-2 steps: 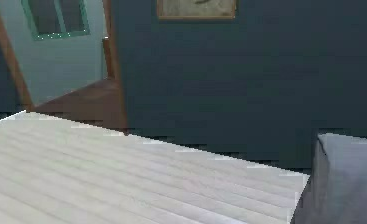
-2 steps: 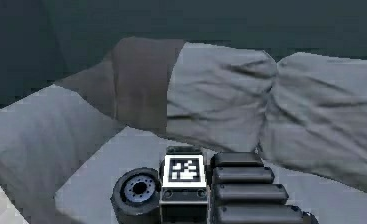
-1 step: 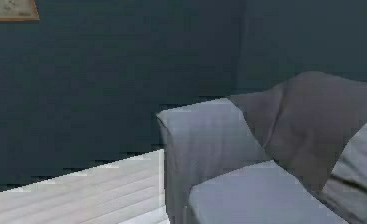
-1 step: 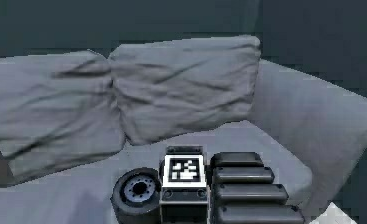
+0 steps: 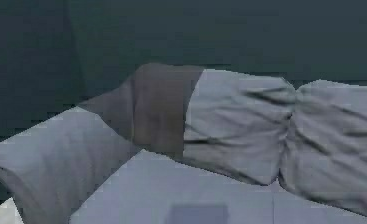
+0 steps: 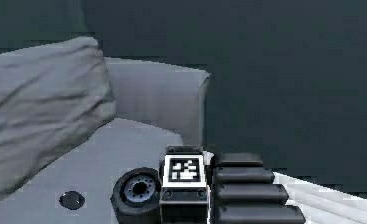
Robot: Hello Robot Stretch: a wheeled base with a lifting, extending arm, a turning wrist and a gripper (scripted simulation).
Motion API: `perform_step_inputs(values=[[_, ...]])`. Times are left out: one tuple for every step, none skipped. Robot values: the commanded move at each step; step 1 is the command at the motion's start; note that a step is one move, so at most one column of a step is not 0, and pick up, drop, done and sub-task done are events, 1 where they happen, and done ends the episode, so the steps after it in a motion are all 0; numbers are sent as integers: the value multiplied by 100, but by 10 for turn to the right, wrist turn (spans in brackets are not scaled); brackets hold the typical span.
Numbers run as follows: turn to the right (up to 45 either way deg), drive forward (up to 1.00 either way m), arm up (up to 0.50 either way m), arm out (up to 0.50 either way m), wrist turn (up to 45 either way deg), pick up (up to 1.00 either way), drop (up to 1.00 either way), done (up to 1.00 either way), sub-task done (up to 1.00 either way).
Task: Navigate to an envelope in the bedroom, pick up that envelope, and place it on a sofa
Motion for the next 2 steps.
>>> perform_step_inputs(values=[[-450,0,0,0,0,0,0,0,0],[-450,0,0,0,0,0,0,0,0]])
